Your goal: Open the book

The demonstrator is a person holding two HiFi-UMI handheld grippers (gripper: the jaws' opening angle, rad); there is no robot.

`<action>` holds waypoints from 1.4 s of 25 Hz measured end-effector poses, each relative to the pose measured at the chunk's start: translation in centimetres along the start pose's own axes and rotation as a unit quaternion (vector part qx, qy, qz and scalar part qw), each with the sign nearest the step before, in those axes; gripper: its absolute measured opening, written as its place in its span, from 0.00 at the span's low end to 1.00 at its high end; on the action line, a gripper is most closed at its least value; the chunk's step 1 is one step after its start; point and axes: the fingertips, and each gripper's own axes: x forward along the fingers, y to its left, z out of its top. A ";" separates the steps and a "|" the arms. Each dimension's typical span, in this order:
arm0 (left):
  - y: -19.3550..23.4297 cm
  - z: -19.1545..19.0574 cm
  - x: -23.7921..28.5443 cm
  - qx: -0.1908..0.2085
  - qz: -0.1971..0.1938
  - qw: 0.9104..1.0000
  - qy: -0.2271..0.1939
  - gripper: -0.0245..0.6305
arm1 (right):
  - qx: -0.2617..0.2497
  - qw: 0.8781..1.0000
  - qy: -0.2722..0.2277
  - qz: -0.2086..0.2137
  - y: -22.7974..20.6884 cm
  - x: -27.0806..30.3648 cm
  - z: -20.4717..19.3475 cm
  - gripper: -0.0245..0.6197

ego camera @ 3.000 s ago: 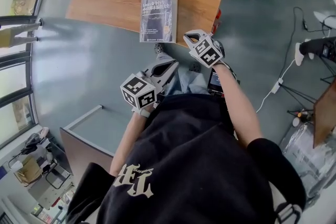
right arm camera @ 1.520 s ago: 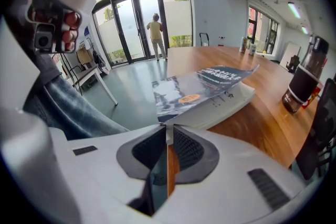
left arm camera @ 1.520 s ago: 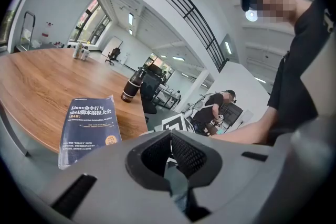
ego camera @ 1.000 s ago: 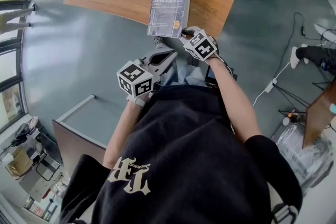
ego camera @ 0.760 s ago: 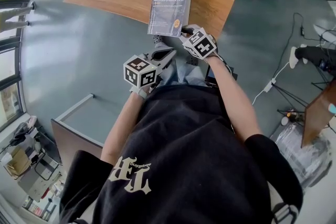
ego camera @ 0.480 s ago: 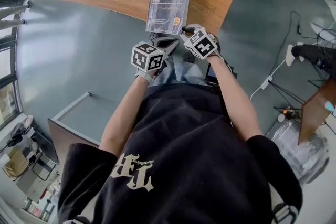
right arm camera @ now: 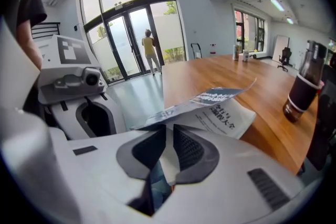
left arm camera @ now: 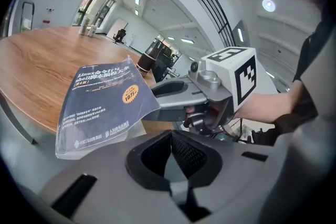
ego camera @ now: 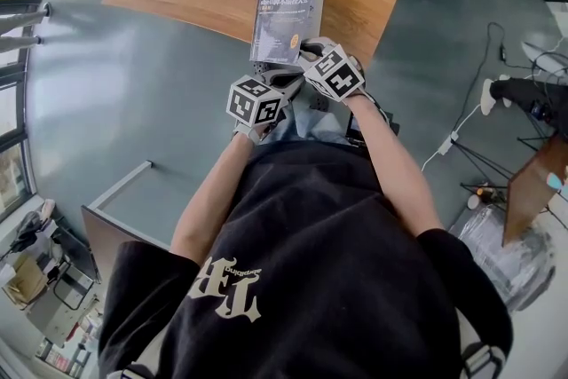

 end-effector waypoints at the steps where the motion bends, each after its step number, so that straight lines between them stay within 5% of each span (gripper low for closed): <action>1: 0.3 0.1 -0.1 -0.001 0.000 1.000 0.001 0.05 | -0.006 1.000 -0.002 0.003 0.2 0.5 0.9 0.09; 10: 3.8 -0.2 1.0 -0.027 -0.010 0.999 0.022 0.05 | -0.054 0.998 0.000 0.043 2.8 3.9 7.0 0.09; 14: 6.4 1.6 1.1 -0.061 0.011 0.998 -0.026 0.05 | -0.067 0.997 0.004 0.049 3.4 4.6 8.4 0.09; 19: 11.8 4.9 -3.5 -0.144 0.068 0.978 -0.135 0.05 | -0.068 0.997 -0.012 0.040 2.4 4.1 9.8 0.09; 24: 17.2 4.8 -7.0 -0.190 0.115 0.961 -0.163 0.05 | -0.034 0.999 0.009 0.018 0.2 4.2 7.5 0.09; 31: 19.9 4.6 -6.7 -0.170 0.119 0.972 -0.112 0.05 | 0.045 0.996 0.055 -0.056 -5.1 3.7 2.3 0.09; 35: 19.4 5.9 -5.6 -0.131 0.096 0.984 -0.079 0.05 | 0.135 0.978 0.069 -0.144 -10.6 2.8 -0.6 0.09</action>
